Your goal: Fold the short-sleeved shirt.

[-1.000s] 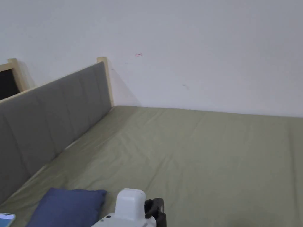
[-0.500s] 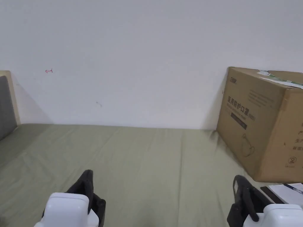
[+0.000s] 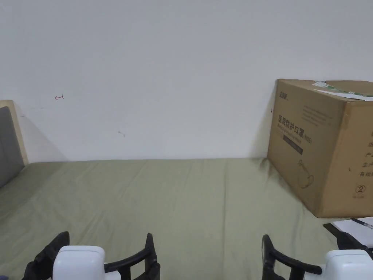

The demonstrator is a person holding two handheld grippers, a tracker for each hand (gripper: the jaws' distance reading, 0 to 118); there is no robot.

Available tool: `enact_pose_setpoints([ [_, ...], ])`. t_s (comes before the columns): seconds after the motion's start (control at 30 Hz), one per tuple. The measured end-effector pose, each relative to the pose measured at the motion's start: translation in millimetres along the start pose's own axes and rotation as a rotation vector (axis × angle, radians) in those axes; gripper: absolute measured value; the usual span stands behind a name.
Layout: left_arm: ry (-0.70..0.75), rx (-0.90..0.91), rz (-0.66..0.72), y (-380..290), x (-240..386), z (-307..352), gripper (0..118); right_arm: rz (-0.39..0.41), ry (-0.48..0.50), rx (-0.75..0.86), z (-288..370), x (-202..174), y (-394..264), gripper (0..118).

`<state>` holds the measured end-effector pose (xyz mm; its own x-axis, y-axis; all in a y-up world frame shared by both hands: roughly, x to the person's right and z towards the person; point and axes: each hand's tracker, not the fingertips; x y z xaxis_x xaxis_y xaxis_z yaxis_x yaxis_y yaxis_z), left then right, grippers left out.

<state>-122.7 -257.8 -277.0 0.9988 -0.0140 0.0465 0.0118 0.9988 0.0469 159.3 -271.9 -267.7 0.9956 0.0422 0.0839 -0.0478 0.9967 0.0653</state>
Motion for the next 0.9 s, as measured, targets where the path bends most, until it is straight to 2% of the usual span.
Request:
enact_pose_setpoints([
  [0.23,-0.010,-0.008,-0.023,2.1,-0.4,-1.4,118,0.023,-0.017,-0.024,-4.8,-9.4,-0.9,118],
  [0.4,-0.038,-0.036,0.017,3.1,-4.7,-2.4,118,0.003,0.003,-0.036,-5.0,-9.7,-0.6,118],
  [0.6,-0.016,-0.055,0.076,0.3,-9.9,-6.4,118,0.022,0.026,-0.045,-5.4,-16.1,-0.2,118],
  [0.77,0.070,-0.120,0.016,-6.9,-5.1,-15.5,118,0.031,0.034,-0.044,-6.1,-21.9,0.5,118],
  [0.9,0.059,-0.188,0.087,-8.6,-10.6,-19.8,118,0.013,0.047,-0.061,-7.6,-24.3,0.5,118],
])
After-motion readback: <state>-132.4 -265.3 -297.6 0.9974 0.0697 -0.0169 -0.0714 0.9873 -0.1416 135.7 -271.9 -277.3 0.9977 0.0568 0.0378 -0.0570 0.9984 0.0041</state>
